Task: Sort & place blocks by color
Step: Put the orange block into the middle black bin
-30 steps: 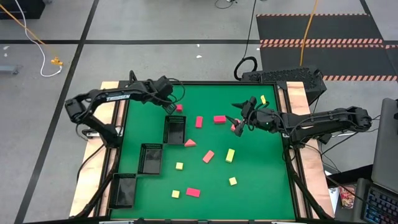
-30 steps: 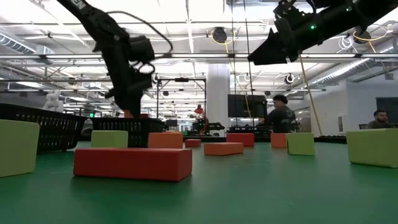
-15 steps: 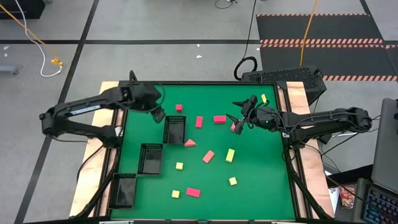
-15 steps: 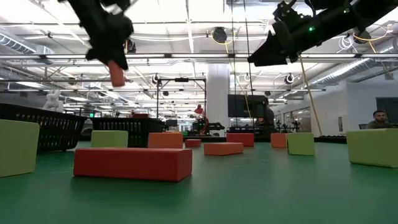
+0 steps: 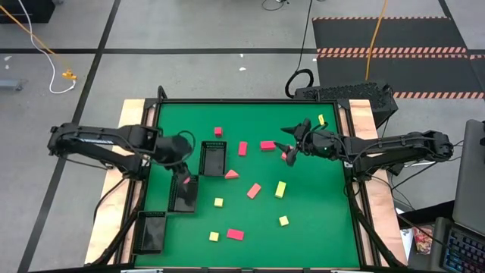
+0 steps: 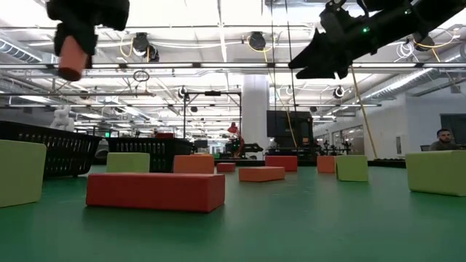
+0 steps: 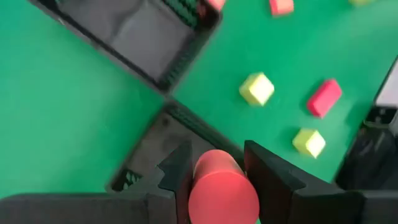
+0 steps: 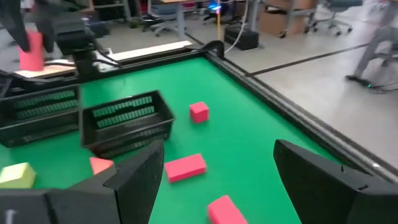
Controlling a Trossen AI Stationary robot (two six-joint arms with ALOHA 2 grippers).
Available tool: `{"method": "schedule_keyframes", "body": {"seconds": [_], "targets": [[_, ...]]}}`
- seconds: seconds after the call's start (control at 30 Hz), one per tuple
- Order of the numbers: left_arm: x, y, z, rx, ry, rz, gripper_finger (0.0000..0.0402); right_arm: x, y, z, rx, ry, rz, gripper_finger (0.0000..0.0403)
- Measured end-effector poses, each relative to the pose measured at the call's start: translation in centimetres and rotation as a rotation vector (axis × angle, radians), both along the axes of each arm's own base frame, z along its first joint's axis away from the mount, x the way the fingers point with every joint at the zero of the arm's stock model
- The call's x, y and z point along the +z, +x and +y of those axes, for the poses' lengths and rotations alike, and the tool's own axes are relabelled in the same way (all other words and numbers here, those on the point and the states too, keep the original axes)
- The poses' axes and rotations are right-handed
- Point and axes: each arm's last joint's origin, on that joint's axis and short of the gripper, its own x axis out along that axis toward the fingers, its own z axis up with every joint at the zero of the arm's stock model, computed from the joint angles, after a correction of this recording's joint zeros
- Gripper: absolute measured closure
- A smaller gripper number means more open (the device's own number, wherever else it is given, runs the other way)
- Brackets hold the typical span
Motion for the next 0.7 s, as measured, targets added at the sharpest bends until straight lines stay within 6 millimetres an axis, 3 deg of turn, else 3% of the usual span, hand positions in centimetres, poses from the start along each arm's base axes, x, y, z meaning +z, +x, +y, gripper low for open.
{"method": "schedule_keyframes", "body": {"seconds": [0.27,0.7], "targets": [[-1.9,1.3,-2.5,-0.094,-0.017,0.138,0.028,-0.1,0.0,0.1,0.021,0.046,-0.008,0.0106],[-5.9,3.9,-4.5,-0.181,0.048,0.333,0.028,-0.1,0.0,0.1,0.022,0.046,-0.002,0.0106]]}}
